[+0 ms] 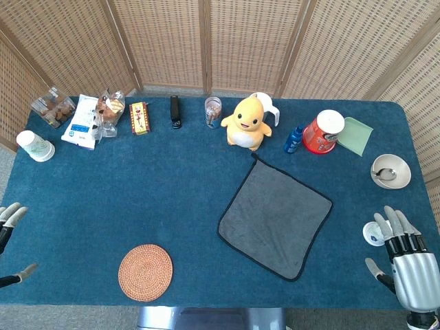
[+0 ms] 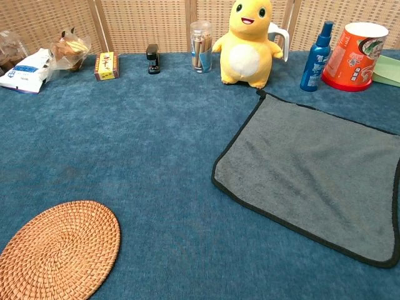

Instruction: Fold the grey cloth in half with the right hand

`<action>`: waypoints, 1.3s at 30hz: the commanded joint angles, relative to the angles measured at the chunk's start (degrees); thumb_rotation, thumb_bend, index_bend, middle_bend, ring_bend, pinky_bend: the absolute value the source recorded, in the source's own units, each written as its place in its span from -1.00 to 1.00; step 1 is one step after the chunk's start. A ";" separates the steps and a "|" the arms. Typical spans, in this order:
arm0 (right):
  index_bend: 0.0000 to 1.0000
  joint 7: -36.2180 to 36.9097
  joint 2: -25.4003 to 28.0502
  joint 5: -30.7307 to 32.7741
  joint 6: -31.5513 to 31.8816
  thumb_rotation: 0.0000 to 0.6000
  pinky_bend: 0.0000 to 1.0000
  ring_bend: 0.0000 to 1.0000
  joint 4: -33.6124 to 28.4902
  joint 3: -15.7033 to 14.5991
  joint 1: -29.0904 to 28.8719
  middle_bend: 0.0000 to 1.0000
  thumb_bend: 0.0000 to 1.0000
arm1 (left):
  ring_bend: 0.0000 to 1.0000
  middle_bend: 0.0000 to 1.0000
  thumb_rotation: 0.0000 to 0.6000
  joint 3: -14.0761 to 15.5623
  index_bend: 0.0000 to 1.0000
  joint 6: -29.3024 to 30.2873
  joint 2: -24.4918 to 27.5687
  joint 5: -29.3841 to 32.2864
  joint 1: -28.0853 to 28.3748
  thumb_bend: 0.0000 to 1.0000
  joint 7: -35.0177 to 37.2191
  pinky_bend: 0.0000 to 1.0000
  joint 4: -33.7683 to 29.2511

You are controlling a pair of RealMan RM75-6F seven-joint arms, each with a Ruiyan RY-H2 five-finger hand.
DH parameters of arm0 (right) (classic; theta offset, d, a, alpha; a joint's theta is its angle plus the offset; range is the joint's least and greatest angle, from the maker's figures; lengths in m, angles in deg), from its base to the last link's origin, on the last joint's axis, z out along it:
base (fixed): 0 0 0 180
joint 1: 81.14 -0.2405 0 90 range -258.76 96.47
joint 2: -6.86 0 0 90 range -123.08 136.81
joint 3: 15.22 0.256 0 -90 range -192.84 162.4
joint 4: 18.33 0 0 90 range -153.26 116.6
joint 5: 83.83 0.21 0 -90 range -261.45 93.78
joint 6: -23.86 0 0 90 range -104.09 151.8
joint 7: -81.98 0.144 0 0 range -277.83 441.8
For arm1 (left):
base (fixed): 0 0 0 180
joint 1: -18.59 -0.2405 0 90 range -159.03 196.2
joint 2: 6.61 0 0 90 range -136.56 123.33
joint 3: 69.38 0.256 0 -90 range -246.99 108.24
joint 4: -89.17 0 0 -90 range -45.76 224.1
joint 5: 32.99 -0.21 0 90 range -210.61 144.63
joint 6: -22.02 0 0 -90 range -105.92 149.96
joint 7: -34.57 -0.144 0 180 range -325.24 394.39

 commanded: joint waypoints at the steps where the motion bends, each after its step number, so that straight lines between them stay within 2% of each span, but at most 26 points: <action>1: -0.92 0.18 -0.05 0.03 0.16 1.00 -0.63 -1.00 -0.13 0.02 0.09 -1.00 -1.00 | -1.00 -1.00 1.00 0.17 -1.00 0.05 0.57 -0.14 -0.09 -0.76 0.59 -1.00 -0.14; 7: -0.90 0.60 0.23 -0.36 -1.02 1.00 -0.63 -1.00 0.00 -0.60 -0.32 -1.00 -1.00 | -1.00 -1.00 1.00 0.39 -1.00 0.71 1.39 -0.64 -0.43 -0.76 1.96 -1.00 -0.38; 13: -0.89 0.73 0.50 -0.95 -4.84 1.00 -0.63 -1.00 -0.40 -1.58 -2.02 -1.00 -1.00 | -1.00 -1.00 1.00 0.27 -1.00 1.54 2.98 -0.34 -0.63 -0.76 5.24 -1.00 -0.44; 23: -0.79 -5.83 -1.84 -1.58 -11.81 1.00 -0.53 -0.97 -0.62 -0.44 -6.59 -1.00 -1.00 | -1.00 -1.00 1.00 -0.25 -1.00 1.55 4.26 1.90 -0.75 -0.76 9.07 -1.00 0.00; 28: -0.71 -0.82 -2.25 -3.65 -17.87 1.00 -0.53 -0.95 3.44 -0.92 -11.88 -1.00 -1.00 | -1.00 -1.00 1.00 -0.28 -1.00 0.79 4.32 2.20 -0.52 -0.76 9.25 -1.00 0.01; 31: -0.68 3.36 -2.61 -4.89 -19.91 1.00 -0.54 -0.96 8.02 -0.93 -14.95 -0.99 -1.00 | -1.00 -1.00 1.00 -0.34 -1.00 0.67 4.30 2.40 -0.53 -0.76 9.16 -1.00 -0.09; 35: -0.68 6.25 -4.07 -6.50 -20.41 1.00 -0.75 -0.98 14.62 -1.16 -17.64 -0.95 -1.00 | -1.00 -1.00 1.00 -0.51 -1.00 0.28 4.19 3.02 -0.46 -0.76 8.81 -1.00 -0.34; 39: -0.70 8.18 -5.68 -7.15 -20.43 1.00 -0.79 -1.00 19.42 -1.66 -19.18 -0.97 -1.00 | -1.00 -1.00 1.00 -0.54 -1.00 -0.21 4.06 3.16 -0.31 -0.76 8.14 -1.00 -0.59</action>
